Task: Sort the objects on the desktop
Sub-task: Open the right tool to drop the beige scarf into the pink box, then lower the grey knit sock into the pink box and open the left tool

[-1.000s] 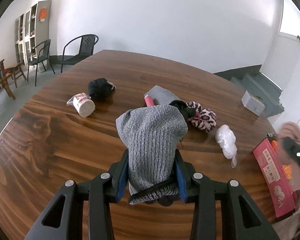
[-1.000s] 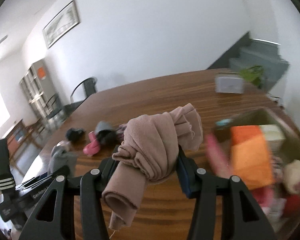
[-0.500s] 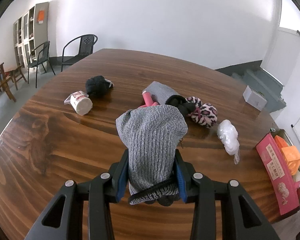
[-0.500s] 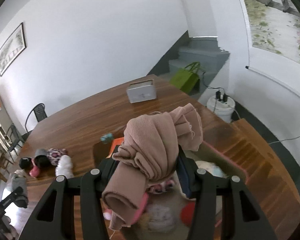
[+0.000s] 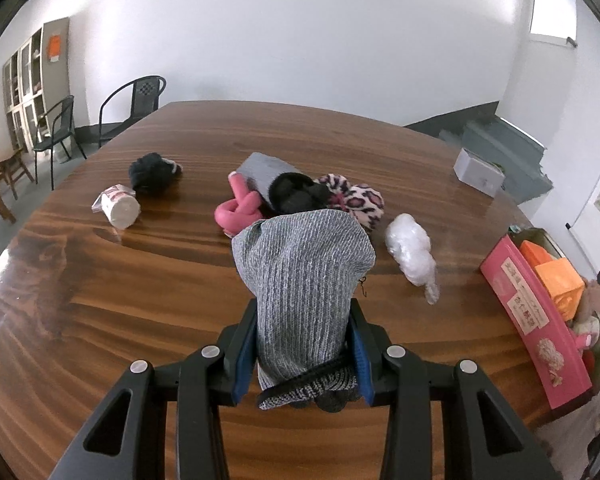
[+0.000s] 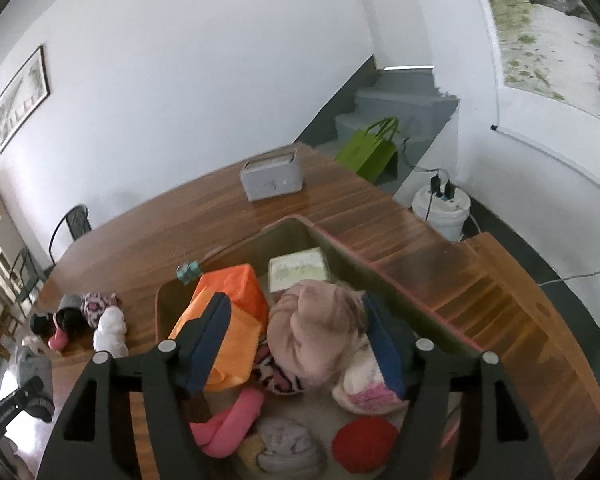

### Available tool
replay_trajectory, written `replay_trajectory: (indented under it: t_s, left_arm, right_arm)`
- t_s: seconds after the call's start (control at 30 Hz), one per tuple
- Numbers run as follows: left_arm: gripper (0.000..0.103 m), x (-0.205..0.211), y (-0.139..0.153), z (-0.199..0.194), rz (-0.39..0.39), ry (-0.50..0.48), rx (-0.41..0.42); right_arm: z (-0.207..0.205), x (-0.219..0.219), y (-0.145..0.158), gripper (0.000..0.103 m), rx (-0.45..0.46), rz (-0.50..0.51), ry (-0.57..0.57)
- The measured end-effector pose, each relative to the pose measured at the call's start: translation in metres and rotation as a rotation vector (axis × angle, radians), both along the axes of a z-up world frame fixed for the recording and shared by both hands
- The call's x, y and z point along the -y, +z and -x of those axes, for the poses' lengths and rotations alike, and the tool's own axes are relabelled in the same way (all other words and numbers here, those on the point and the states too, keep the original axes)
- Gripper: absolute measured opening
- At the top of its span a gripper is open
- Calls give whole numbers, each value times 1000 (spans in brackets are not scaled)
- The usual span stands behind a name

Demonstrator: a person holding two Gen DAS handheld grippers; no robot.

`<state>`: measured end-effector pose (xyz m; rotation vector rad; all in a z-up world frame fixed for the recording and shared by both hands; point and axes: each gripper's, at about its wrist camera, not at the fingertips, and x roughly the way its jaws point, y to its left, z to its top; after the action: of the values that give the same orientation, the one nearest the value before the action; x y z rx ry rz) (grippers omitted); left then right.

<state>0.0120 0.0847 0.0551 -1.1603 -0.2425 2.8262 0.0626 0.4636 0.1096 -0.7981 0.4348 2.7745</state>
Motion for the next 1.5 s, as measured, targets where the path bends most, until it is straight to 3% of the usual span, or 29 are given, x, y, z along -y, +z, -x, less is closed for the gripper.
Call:
replay_trajectory:
  t_s: [0.33,0.5,0.8,1.0,1.23,1.5]
  left_arm:
    - [42,-39,14,-10,5,-97,-25]
    - [42,-76,34,-18,-13,-223,-45]
    - [42,-165,67,-35,-20,-452,-99]
    - [42,-208,69,-37,-43,-548,-70]
    - [42,-258,64,-43,-3,-684,-69]
    - [42,-288,50,-38,5,-772,-9]
  right_arm:
    - [-36,-21,4,78,-125,-99,-254]
    - [-52,-34,9,80,-195,-108,-337]
    - [-68,-51,13,80,-251,-20,-375]
    - [-75,-57,13,80,-264,16,-381]
    - [-84,-57,16,80,-292,16,-409]
    - [-89,-62,16,80,-298,31,-428]
